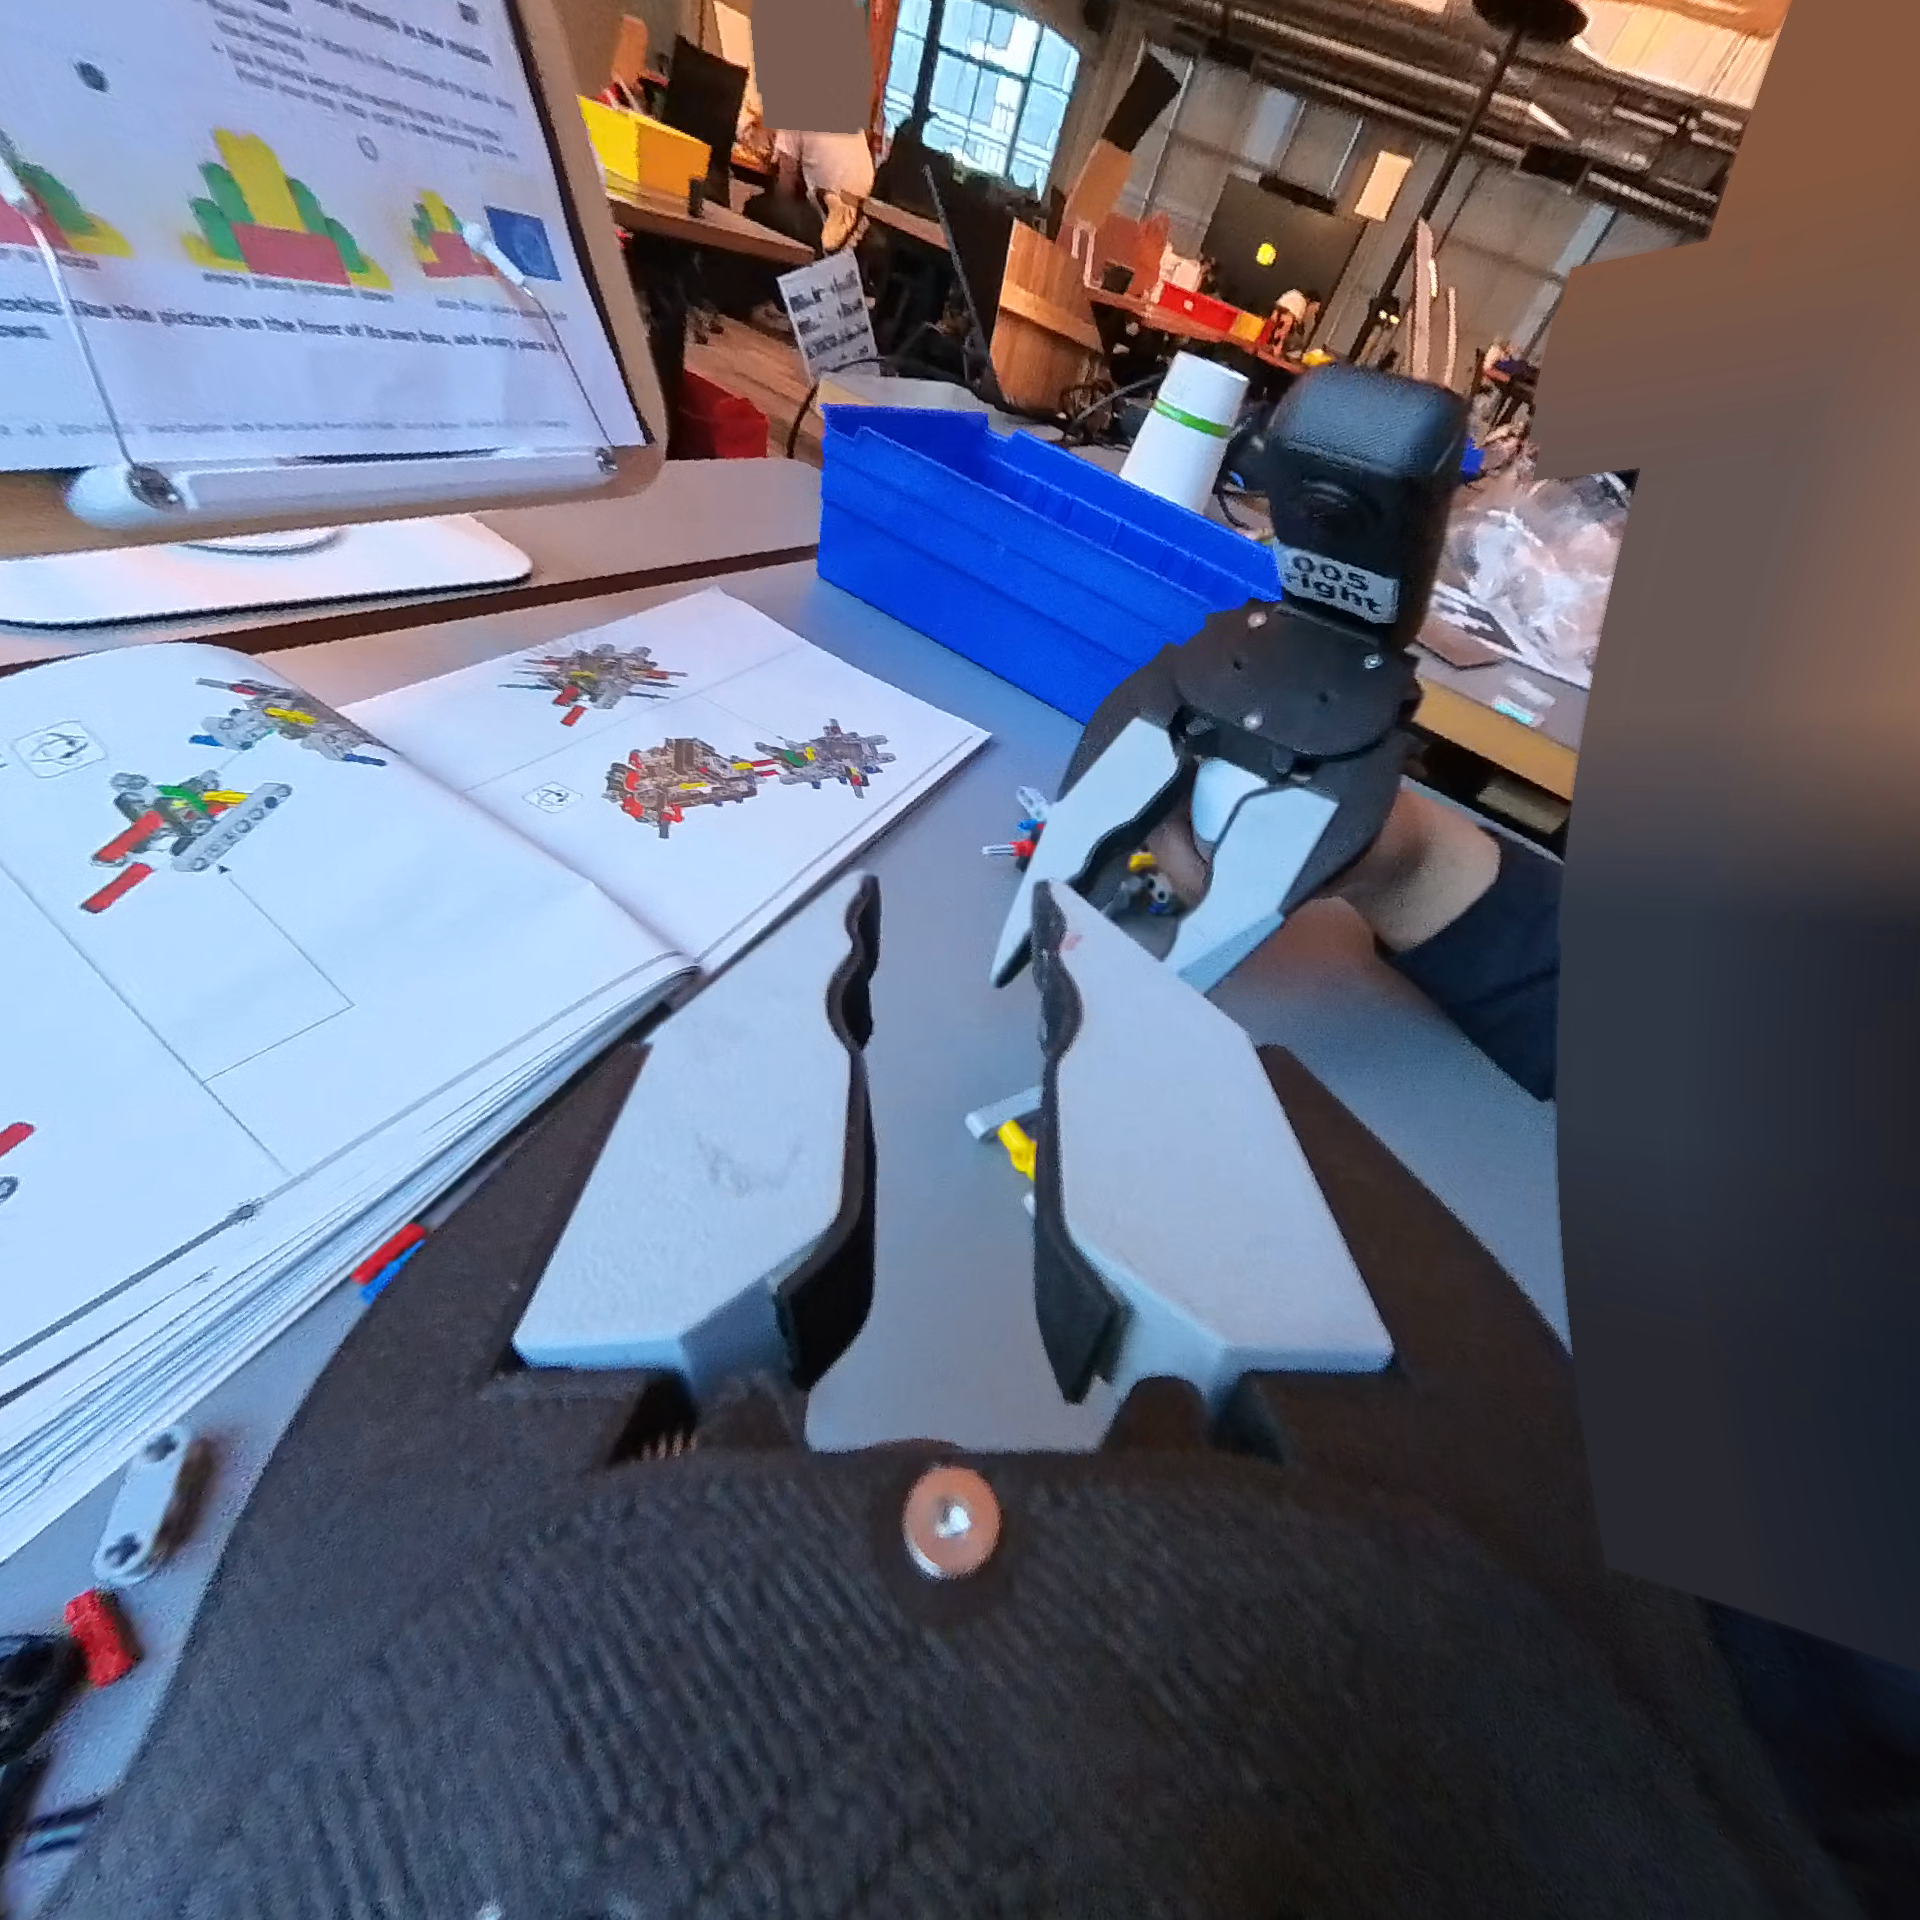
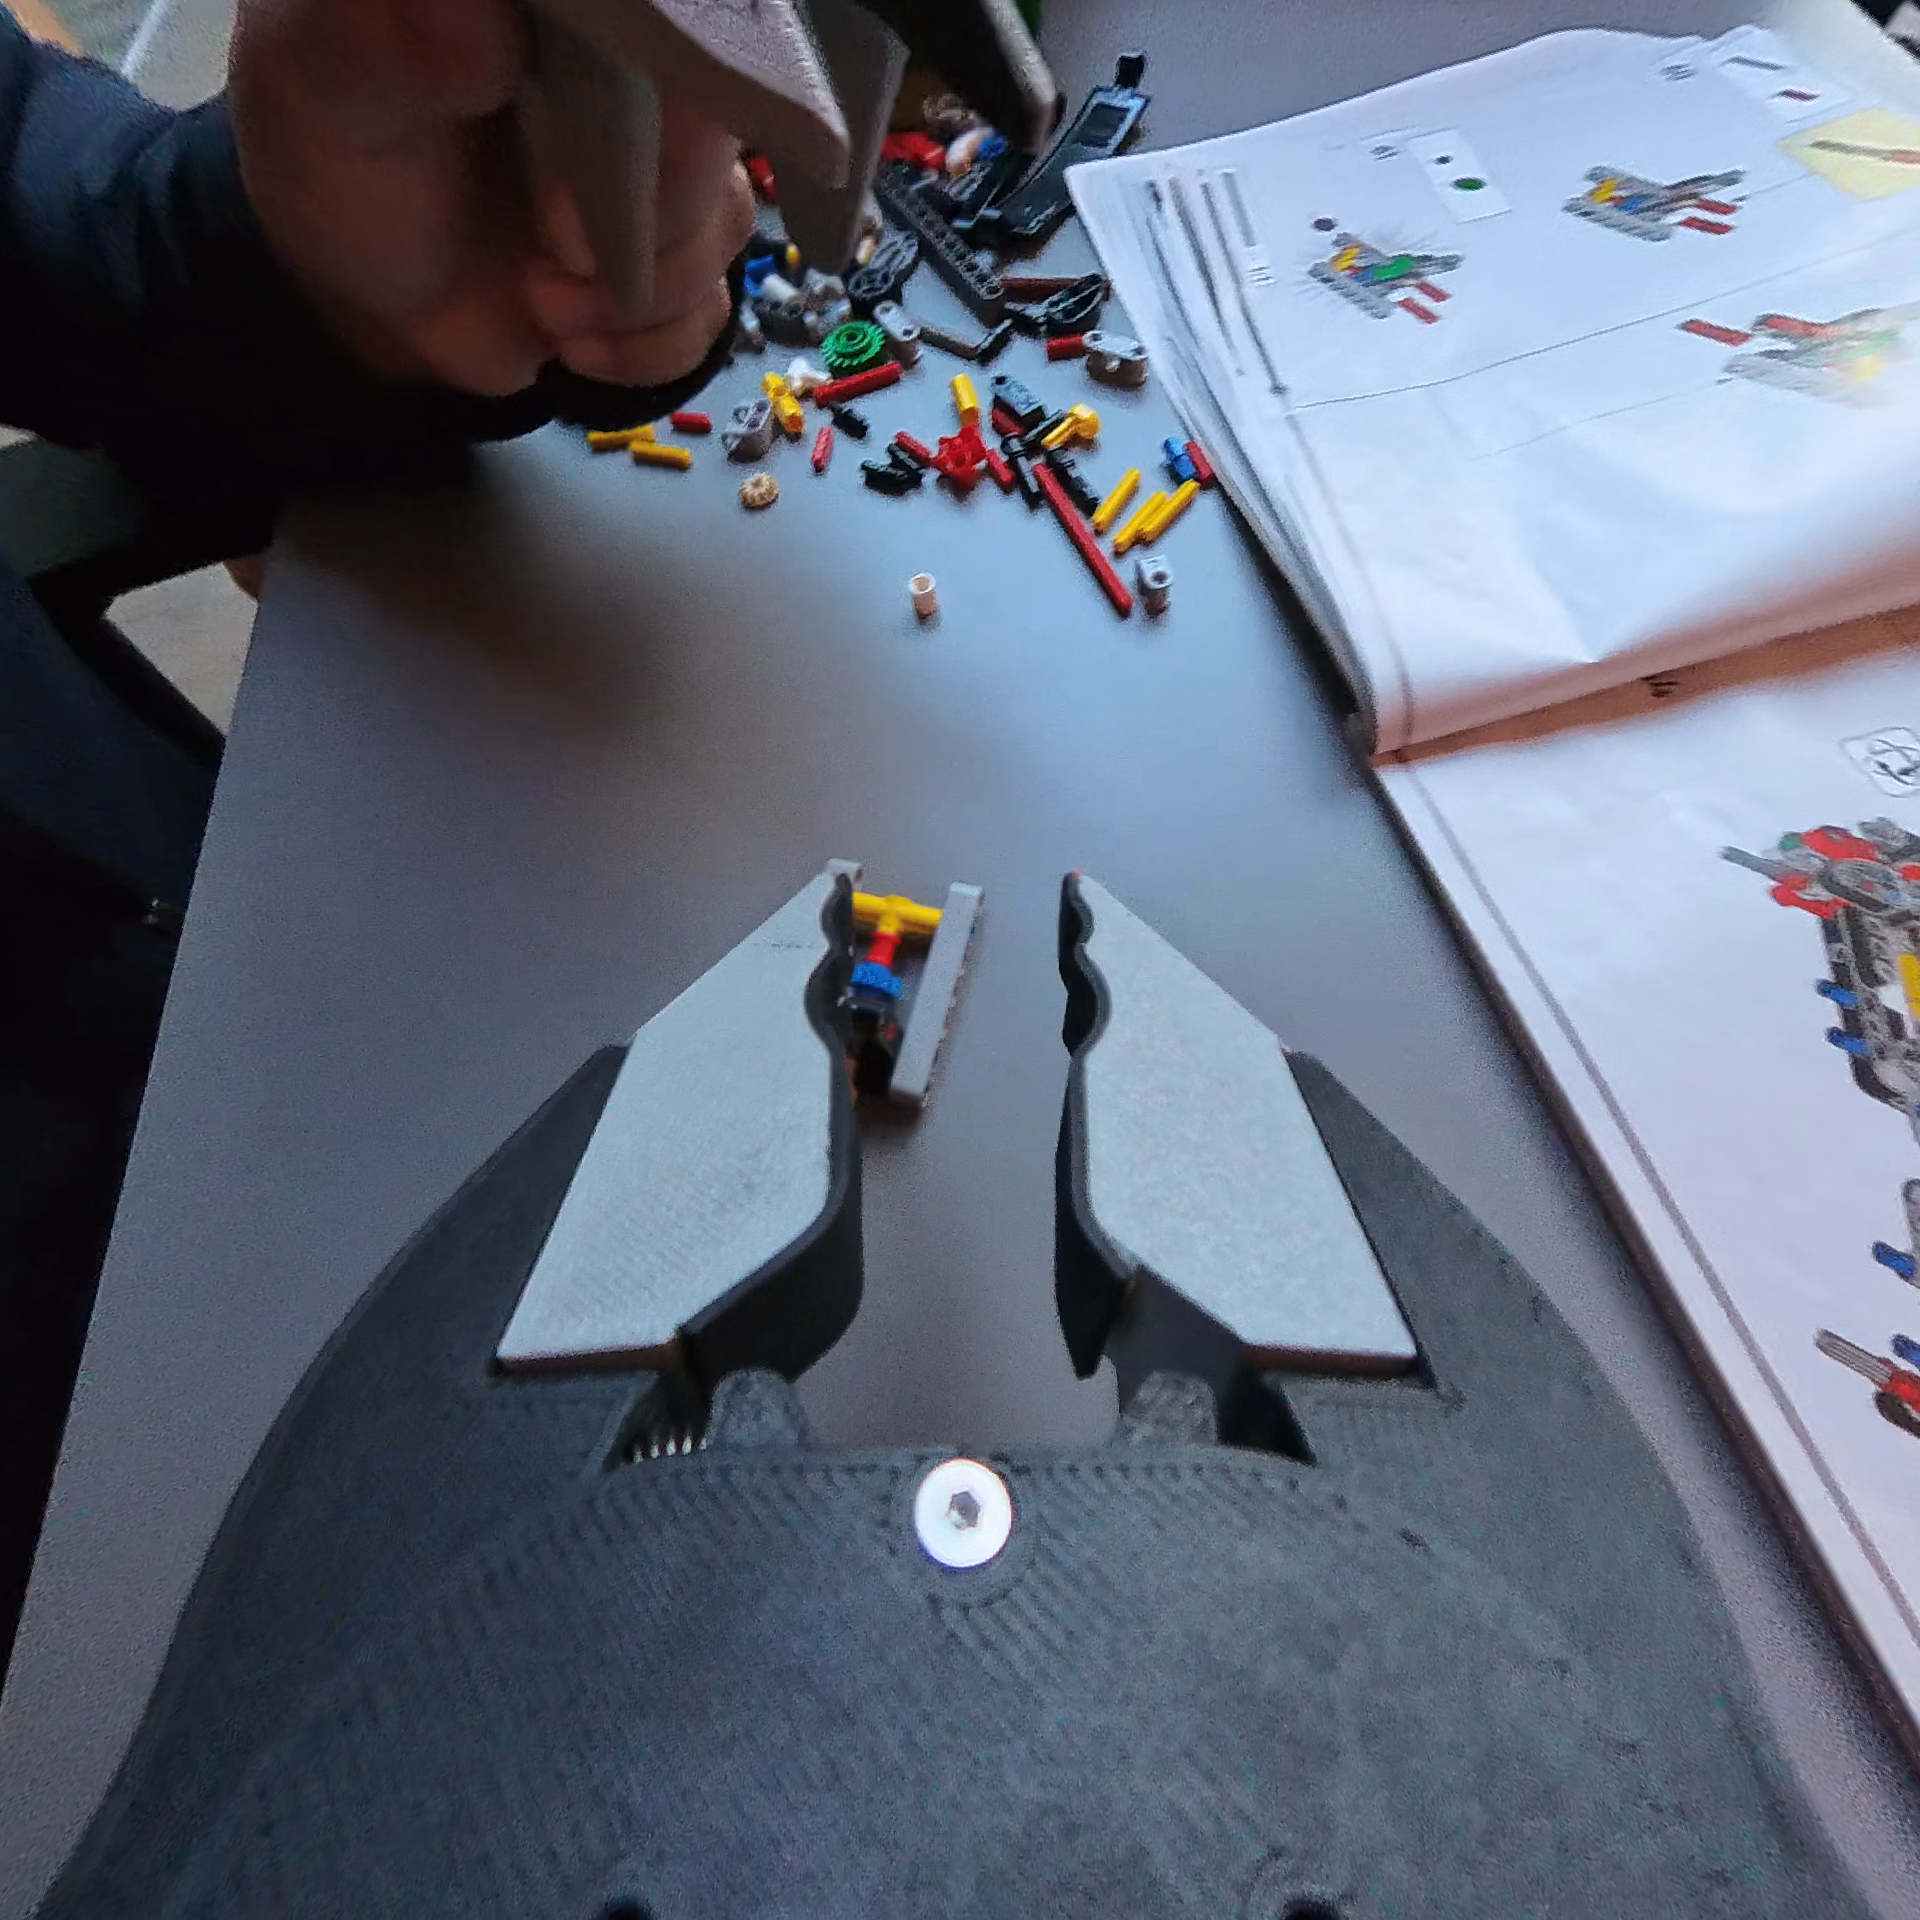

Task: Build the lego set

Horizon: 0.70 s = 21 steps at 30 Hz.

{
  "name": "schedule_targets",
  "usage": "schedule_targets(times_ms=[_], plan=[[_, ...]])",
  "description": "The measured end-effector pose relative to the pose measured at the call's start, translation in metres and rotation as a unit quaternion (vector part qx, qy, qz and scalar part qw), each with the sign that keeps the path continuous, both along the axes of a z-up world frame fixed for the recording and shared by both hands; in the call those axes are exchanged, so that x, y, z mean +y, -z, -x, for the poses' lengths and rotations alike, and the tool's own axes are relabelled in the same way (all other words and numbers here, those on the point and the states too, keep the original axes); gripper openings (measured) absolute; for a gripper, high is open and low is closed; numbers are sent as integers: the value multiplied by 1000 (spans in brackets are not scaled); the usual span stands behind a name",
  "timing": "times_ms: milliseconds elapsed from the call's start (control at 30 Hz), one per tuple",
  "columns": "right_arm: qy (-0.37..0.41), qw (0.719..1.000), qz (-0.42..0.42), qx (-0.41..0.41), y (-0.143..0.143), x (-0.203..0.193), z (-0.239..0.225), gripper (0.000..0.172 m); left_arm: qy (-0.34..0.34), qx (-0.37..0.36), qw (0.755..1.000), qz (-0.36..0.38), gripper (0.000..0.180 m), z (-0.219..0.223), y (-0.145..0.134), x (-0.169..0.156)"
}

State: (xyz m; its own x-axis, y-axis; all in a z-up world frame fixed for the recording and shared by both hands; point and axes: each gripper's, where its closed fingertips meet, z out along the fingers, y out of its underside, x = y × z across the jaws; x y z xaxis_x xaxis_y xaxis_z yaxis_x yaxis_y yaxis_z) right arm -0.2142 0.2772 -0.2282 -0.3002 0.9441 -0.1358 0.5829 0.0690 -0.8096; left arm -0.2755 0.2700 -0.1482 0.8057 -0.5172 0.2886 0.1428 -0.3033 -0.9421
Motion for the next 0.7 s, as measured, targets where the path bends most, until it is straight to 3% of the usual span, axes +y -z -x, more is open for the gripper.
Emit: schedule_targets(times_ms=[133,200,367,533,700], plan=[[-2,1000,-12,-5,5,-11,-7,48,26,22,999,0,28,-19,7,-10],[22,1000,-12,-10,7,-13,-13,59,51,36,998,4,29,-32,14,-22],[105,994,-34,-15,19,-17,-28,66,70,79,994,-2,29,-40,26,-41],[123,984,-95,-86,46,-12,-32,64,124,38,991,36,28,-57,37,-56],[96,985,-97,-110,48,-11,-27,55,153,60,984,66,29,-69,51,-62]])
